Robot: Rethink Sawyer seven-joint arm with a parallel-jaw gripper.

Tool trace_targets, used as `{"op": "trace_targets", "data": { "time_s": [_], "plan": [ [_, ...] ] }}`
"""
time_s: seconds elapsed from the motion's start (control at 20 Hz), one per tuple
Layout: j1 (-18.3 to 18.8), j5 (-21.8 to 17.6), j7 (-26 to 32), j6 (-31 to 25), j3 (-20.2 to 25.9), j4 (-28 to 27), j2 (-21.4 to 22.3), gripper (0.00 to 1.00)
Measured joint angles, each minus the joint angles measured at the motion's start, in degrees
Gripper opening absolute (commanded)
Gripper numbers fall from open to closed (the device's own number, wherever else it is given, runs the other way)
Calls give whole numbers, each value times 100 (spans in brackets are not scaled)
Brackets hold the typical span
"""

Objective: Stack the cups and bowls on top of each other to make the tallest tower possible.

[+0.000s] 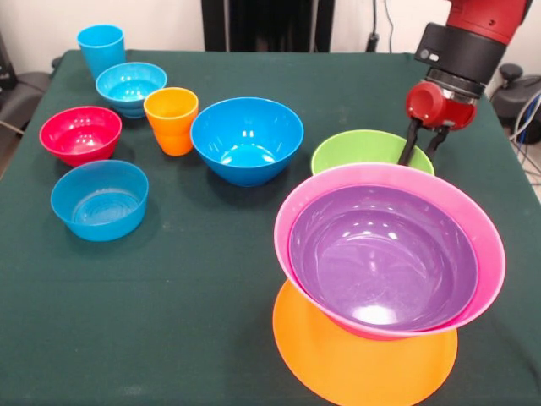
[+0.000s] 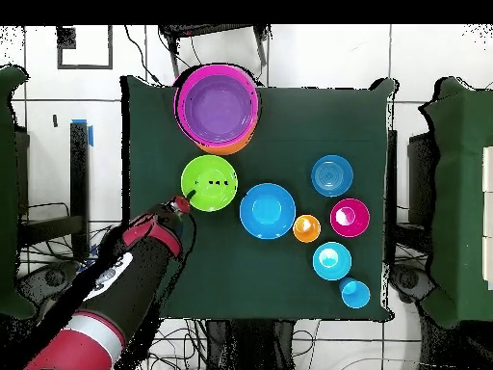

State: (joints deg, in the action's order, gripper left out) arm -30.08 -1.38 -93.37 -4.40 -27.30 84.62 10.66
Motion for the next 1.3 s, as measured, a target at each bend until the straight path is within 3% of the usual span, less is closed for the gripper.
{"op": "trace_targets", "data": {
  "time_s": [1.3],
  "plan": [
    [-83, 166, 0, 115, -20, -14, -78, 100]
  ]
}}
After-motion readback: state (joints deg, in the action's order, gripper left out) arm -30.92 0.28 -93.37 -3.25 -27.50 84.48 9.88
